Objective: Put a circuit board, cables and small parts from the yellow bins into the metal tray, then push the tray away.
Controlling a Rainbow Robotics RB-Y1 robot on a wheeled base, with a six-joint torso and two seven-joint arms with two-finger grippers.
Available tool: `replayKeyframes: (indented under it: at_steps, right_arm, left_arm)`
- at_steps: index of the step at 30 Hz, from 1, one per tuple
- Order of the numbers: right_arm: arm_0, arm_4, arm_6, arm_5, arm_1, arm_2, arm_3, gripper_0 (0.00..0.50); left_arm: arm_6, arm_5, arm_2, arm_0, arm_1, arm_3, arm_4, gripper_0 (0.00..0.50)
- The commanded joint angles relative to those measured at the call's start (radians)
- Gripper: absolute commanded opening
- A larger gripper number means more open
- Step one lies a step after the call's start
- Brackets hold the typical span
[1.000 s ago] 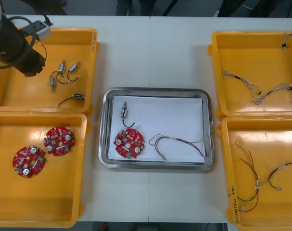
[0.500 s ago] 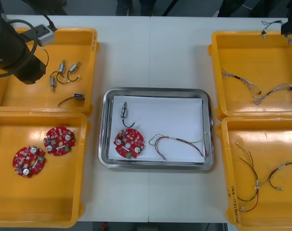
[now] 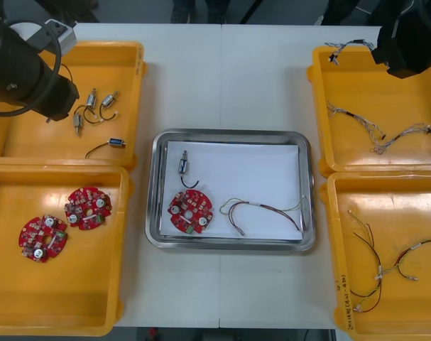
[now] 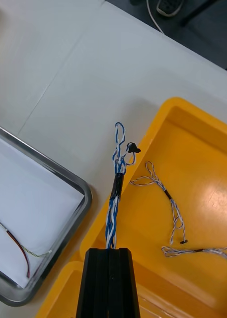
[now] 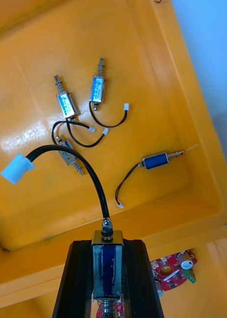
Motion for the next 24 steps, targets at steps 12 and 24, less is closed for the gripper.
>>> replayKeyframes:
  at_steps: [12,24]
  right_arm:
    - [0.001,0.056,0.348,0.003,0.116,0.211,-0.102,0.0]
    - [0.001,0.141,0.474,0.003,0.176,0.424,-0.068,0.0]
  left_arm:
    - [0.184,0.008,-0.04,0.007,-0.032,-0.091,0.035,0.001]
    - [0.213,0.008,-0.04,0.009,-0.032,-0.102,0.049,0.002]
